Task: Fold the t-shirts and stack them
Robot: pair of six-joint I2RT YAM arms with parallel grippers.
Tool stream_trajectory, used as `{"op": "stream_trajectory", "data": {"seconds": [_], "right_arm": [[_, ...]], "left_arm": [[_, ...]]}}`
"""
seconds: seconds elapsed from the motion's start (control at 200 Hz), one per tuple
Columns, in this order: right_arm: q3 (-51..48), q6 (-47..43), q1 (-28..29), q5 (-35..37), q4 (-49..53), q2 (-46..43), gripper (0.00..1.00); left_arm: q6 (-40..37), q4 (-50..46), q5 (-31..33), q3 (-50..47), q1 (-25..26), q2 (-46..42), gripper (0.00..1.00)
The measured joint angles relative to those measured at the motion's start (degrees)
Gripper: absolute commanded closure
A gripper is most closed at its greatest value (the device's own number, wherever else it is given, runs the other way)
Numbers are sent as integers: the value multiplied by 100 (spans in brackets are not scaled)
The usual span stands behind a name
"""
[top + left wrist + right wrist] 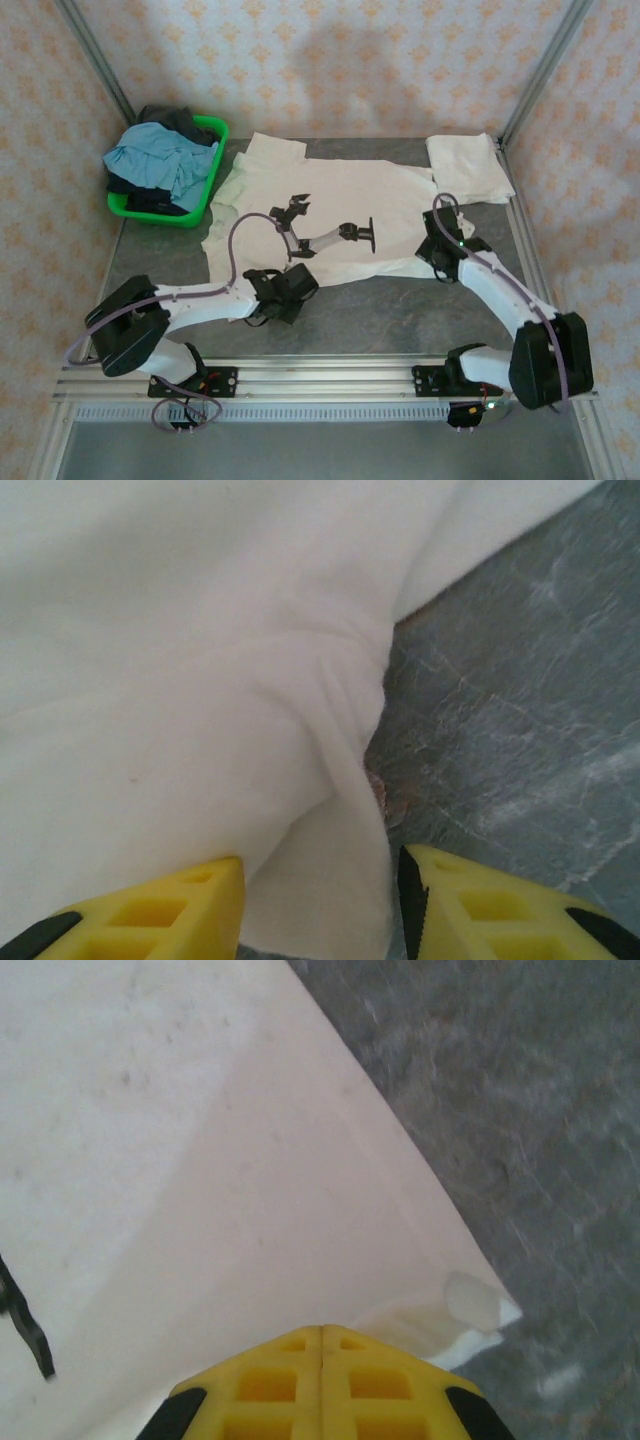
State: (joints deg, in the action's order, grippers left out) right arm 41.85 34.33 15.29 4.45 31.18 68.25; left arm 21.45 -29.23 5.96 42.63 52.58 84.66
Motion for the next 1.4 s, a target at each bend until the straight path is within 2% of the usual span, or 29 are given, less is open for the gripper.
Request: {"op": "stream_trajectory", "data": {"seconds": [0.105, 0.245, 0.45, 0.666, 0.761, 0.811, 0.876, 0.931, 0.951, 1.041, 1.141, 1.266, 1.396], "right_arm": [[-308, 195, 280, -37, 267, -291, 81], [-459, 282, 525, -151, 601, -634, 66], [-339, 223, 568, -208, 866, -1425, 58], [203, 9, 568, -162, 739, -1095, 54], [286, -101, 568, -164, 557, -750, 53], [284, -142, 568, -164, 476, -592, 53], [284, -184, 568, -164, 387, -435, 53], [275, -205, 568, -168, 291, -321, 53], [271, -225, 568, -173, 249, -273, 53], [232, -269, 568, -238, 68, -79, 53], [208, -319, 568, -280, -131, 251, 52], [212, -356, 568, -273, -278, 769, 53], [232, -348, 568, -269, -348, 1340, 53]], "left_arm": [[46, 2, 79, 92, 59, 254, 74], [59, 4, 240, 168, 68, 299, 100], [105, -531, 341, 514, 146, 140, 100], [157, -1626, 350, 1425, 162, -726, 100], [103, -1869, 295, 1790, 160, -962, 82], [50, -1932, 208, 1878, 153, -979, 62], [68, -1971, 120, 1864, 114, -962, 54], [94, -1958, 7, 1766, -17, -951, 32], [48, -1956, -20, 1718, -94, -951, 28], [155, -1875, -131, 1403, -575, -957, 22], [280, -1720, -164, 922, -1163, -1038, 19], [442, -1388, -302, 391, -1816, -1078, 27], [616, -946, -551, -57, -2170, -887, 32]]}}
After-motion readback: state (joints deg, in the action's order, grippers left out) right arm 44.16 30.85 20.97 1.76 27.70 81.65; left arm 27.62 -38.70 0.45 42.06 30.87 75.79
